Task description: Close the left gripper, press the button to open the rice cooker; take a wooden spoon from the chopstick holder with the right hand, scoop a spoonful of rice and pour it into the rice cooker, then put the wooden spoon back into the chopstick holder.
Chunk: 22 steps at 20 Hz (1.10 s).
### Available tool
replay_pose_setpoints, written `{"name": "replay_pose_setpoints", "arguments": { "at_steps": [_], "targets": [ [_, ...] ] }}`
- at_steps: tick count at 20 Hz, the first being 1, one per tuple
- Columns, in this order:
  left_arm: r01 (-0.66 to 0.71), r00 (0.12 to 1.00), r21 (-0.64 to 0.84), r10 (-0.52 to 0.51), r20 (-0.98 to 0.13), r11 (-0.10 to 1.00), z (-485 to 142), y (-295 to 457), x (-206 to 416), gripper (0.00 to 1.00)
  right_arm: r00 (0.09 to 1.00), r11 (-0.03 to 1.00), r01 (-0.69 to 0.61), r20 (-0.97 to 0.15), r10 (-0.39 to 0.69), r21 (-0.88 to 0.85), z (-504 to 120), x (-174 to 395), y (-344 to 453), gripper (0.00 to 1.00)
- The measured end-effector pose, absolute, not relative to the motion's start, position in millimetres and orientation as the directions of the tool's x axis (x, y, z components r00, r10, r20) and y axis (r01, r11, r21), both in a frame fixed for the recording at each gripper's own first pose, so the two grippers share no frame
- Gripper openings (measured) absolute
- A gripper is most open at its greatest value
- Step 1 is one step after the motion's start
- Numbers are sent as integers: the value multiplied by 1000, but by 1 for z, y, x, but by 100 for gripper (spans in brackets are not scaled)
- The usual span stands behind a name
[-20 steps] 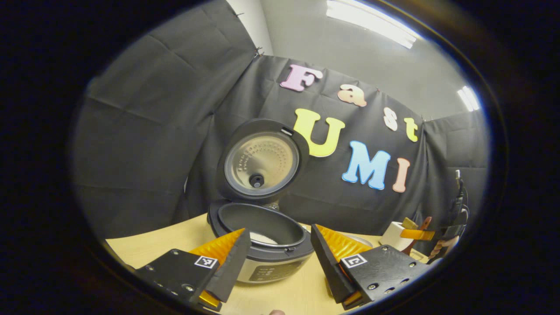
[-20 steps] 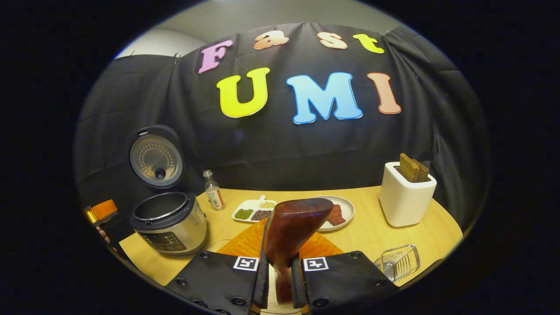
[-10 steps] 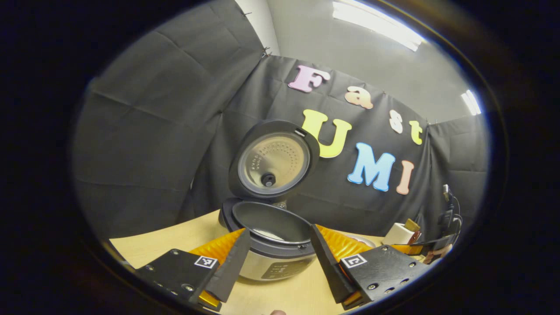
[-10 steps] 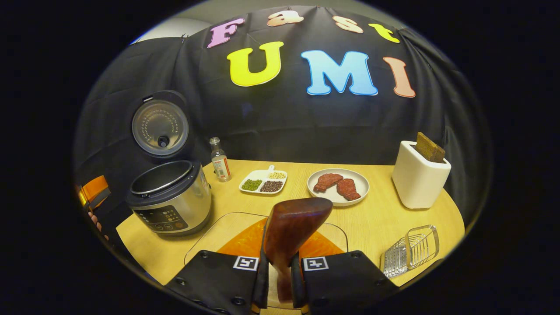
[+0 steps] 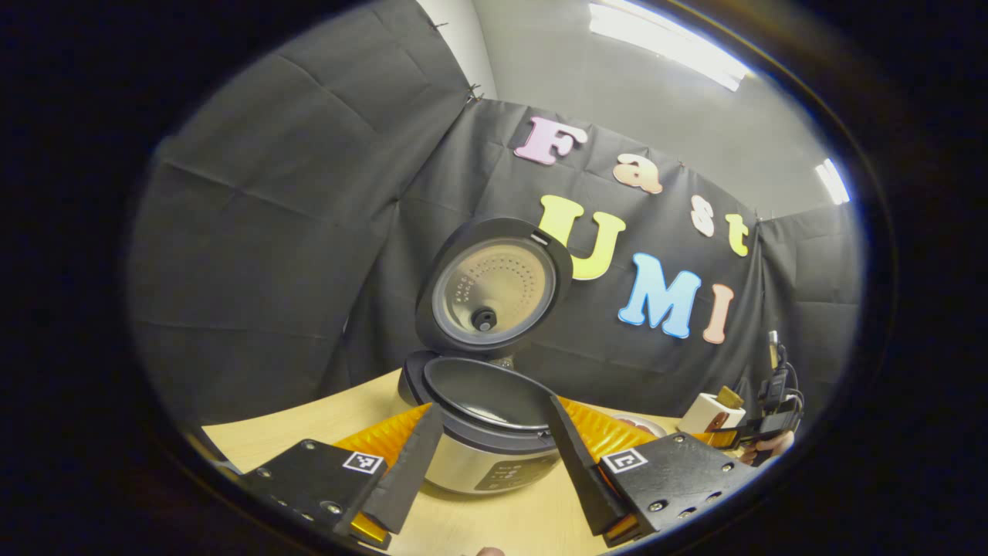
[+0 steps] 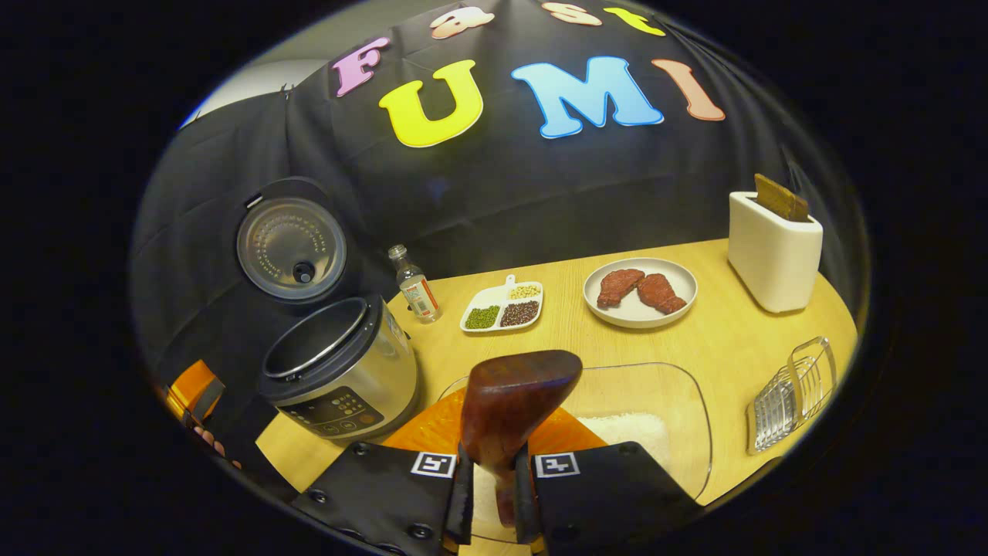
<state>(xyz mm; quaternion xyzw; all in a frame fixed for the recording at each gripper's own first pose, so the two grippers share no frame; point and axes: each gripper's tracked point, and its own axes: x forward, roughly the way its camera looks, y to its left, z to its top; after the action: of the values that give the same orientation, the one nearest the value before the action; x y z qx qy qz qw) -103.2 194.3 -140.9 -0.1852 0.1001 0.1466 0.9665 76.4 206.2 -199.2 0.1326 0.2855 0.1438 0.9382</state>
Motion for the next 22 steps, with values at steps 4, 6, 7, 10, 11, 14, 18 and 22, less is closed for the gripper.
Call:
{"name": "replay_pose_setpoints", "arguments": {
  "at_steps": [4,6,7,10,11,14,18,22],
  "targets": [
    [-323,937,-328,250,-244,888,-140,195,-105,87,789,895,-164,-488,372,416,-197,77,213,23],
    [-325,936,-327,252,-245,887,-139,195,-108,87,785,857,-131,-476,397,499,-197,79,216,22],
    [-328,935,-327,254,-247,887,-139,195,-108,87,782,840,-112,-474,405,532,-196,80,218,23],
    [-323,935,-325,248,-252,889,-138,190,-107,87,778,803,-71,-470,416,592,-196,84,214,23],
    [-321,936,-321,246,-253,891,-137,189,-107,87,778,790,-57,-469,419,611,-198,84,210,22],
    [-315,937,-309,242,-252,897,-134,185,-104,87,775,741,-9,-463,430,672,-203,85,200,23],
    [-325,933,-278,257,-253,904,-132,184,-99,86,779,685,34,-448,438,728,-204,85,185,23],
    [-330,929,-240,269,-253,913,-130,179,-98,86,796,636,54,-417,438,770,-193,85,167,23]
  ]
}}
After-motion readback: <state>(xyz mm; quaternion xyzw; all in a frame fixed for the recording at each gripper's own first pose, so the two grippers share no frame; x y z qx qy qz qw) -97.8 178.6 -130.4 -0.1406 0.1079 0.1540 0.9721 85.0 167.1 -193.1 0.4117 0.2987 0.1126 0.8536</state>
